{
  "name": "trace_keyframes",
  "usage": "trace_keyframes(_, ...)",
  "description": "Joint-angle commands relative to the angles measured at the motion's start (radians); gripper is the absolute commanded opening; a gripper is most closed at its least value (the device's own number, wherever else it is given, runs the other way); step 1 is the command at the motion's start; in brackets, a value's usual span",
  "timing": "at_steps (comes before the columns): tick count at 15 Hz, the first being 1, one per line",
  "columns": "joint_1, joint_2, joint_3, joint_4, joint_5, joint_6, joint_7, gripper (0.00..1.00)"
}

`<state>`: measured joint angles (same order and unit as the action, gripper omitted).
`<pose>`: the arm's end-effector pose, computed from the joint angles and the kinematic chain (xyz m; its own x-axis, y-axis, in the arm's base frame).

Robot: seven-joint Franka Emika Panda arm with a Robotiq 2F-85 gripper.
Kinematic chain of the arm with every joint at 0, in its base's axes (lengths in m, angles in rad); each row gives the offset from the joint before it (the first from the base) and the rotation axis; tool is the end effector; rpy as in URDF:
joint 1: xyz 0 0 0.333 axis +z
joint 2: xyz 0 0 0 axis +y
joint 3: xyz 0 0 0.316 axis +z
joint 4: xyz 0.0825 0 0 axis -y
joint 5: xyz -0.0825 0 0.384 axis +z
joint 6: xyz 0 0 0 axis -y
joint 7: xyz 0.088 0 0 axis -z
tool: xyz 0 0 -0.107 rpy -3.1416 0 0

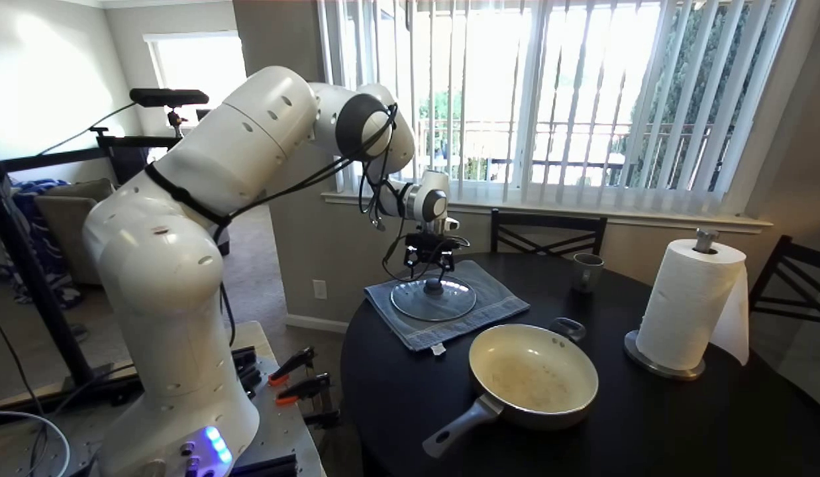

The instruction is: Put the lid on the pan

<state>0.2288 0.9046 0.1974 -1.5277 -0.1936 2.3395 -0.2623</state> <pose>0.6393 0.2668 0.1200 0.7223 0.6889 -0.0608 0.6876 -0.7248 -0.0434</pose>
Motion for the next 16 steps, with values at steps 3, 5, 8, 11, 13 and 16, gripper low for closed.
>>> trace_keyframes(3, -0.026, 0.027, 0.000, -0.005, 0.025, 0.101, -0.006, 1.00)
trace_keyframes(5, -0.019, 0.022, -0.009, -0.015, 0.017, 0.118, 0.005, 1.00)
trace_keyframes(8, 0.006, -0.001, -0.031, -0.035, -0.003, 0.123, 0.029, 1.00)
trace_keyframes(11, 0.011, -0.021, -0.049, -0.058, -0.003, 0.115, 0.058, 1.00)
trace_keyframes(13, 0.005, -0.031, -0.058, -0.077, 0.001, 0.112, 0.070, 1.00)
trace_keyframes(16, 0.005, -0.049, -0.078, -0.109, -0.003, 0.107, 0.088, 1.00)
